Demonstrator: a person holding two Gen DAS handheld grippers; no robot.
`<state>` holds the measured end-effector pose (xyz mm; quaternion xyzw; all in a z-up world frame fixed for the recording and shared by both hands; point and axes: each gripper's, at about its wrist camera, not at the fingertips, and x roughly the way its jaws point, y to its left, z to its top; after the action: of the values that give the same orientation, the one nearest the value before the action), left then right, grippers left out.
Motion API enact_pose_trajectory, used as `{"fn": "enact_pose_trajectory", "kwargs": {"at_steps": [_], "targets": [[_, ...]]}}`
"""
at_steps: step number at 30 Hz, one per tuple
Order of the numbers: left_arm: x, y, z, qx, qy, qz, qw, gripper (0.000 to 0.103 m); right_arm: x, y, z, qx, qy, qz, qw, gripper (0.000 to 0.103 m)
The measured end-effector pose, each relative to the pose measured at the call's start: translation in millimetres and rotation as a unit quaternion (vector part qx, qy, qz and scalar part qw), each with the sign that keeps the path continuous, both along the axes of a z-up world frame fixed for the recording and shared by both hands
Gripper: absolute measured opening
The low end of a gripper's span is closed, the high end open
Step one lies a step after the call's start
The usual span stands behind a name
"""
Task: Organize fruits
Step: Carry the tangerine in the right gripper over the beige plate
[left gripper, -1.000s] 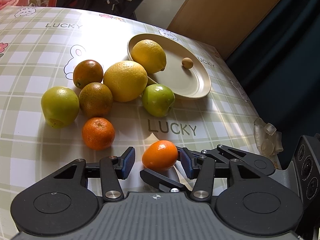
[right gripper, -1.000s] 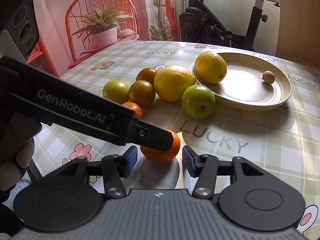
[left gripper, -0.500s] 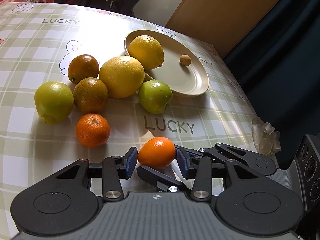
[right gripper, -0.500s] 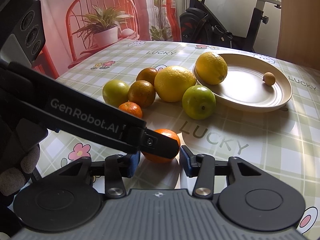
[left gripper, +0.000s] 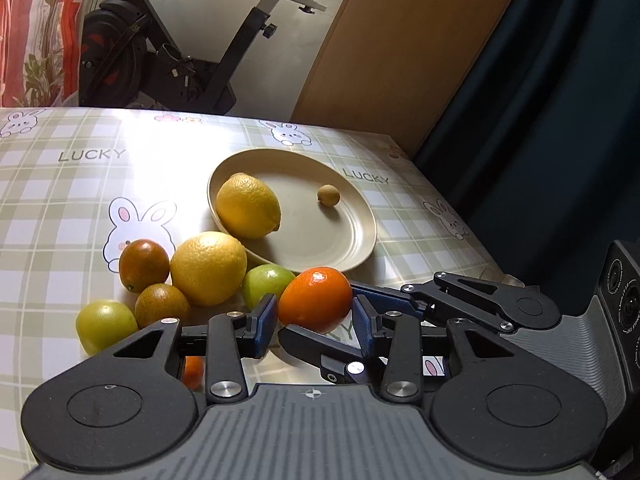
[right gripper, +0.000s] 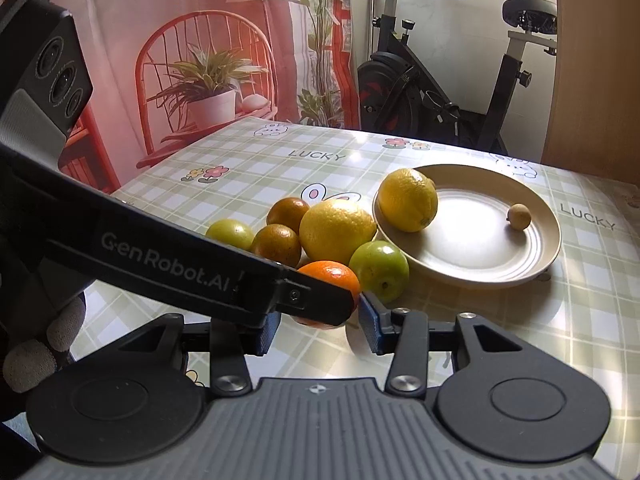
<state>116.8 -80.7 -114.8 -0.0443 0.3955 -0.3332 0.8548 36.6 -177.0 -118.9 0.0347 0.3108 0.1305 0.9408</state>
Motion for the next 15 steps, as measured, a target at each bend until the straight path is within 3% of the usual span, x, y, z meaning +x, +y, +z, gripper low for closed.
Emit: {"fn": "enact_pose_trajectory", "kwargs": {"at_steps": [7, 15], "targets": [[12.3, -15.2, 39.7, -0.009, -0.052, -0.001, 0.9986, 0.043, 12.9, -11.8, 40.8, -0.003, -0.057, -0.011, 0.998, 0.045], [31.9, -36.2, 45.6, -0.008, -0.058, -0.007, 0.9983, 0.043, 28.8, -24.3, 59.6, -0.011, -0.088, -0.024, 0.996, 0.045]]}}
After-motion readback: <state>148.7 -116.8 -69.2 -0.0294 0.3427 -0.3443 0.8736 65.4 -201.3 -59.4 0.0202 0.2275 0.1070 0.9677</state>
